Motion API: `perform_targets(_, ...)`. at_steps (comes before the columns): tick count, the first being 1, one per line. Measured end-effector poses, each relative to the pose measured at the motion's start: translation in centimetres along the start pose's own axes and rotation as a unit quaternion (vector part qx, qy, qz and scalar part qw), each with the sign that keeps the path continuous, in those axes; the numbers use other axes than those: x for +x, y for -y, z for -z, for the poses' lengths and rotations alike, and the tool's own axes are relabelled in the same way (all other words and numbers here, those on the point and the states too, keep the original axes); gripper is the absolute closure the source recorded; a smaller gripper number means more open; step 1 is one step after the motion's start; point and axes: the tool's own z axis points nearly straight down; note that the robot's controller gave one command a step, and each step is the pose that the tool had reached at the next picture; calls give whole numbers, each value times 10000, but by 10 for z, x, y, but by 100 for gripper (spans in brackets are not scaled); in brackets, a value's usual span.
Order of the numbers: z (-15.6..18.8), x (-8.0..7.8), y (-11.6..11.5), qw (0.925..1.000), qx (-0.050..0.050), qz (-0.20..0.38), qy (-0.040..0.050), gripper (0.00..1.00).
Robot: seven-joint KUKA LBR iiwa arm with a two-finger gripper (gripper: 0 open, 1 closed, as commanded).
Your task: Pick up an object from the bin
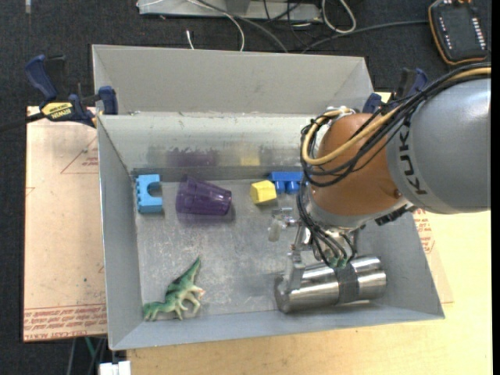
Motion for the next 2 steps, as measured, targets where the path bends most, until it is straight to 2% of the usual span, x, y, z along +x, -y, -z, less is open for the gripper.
perform_targets(1,4,-2,0,10000,-1,-9,36,0)
perform_targets(2,-45,21,43,9971,-53,765,20,0)
